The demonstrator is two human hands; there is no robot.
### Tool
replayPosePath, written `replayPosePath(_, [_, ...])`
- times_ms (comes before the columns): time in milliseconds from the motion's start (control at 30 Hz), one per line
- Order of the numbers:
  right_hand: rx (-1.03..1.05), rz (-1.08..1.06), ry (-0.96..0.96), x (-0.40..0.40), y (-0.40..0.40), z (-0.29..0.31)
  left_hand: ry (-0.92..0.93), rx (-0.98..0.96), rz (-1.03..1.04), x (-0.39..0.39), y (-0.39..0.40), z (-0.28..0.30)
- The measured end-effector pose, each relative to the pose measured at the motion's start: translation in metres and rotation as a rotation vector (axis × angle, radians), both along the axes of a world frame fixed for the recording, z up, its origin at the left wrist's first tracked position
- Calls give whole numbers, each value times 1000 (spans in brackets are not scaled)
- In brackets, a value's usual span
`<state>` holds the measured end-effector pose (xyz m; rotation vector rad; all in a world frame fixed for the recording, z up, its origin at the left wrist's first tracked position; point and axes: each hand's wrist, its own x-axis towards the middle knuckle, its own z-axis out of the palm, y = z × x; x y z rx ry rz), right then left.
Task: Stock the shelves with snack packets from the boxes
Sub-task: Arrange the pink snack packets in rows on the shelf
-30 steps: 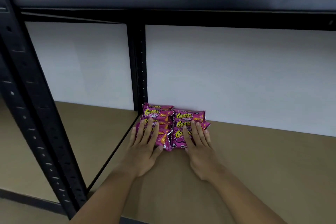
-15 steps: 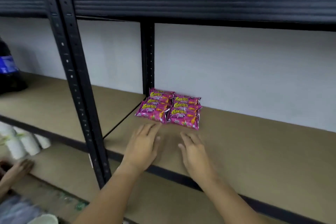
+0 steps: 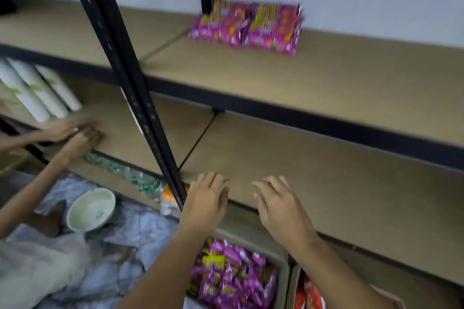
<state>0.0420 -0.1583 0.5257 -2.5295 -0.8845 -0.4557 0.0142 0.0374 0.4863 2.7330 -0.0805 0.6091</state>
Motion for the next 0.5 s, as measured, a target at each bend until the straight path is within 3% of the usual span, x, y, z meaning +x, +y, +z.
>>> replayPosePath(267, [-204, -96, 456, -16, -1, -258, 457, -138, 70, -42, 27, -282])
replayPosePath(500, [-435, -7, 629, -22, 18, -458, 764, -86, 192, -60, 49, -465])
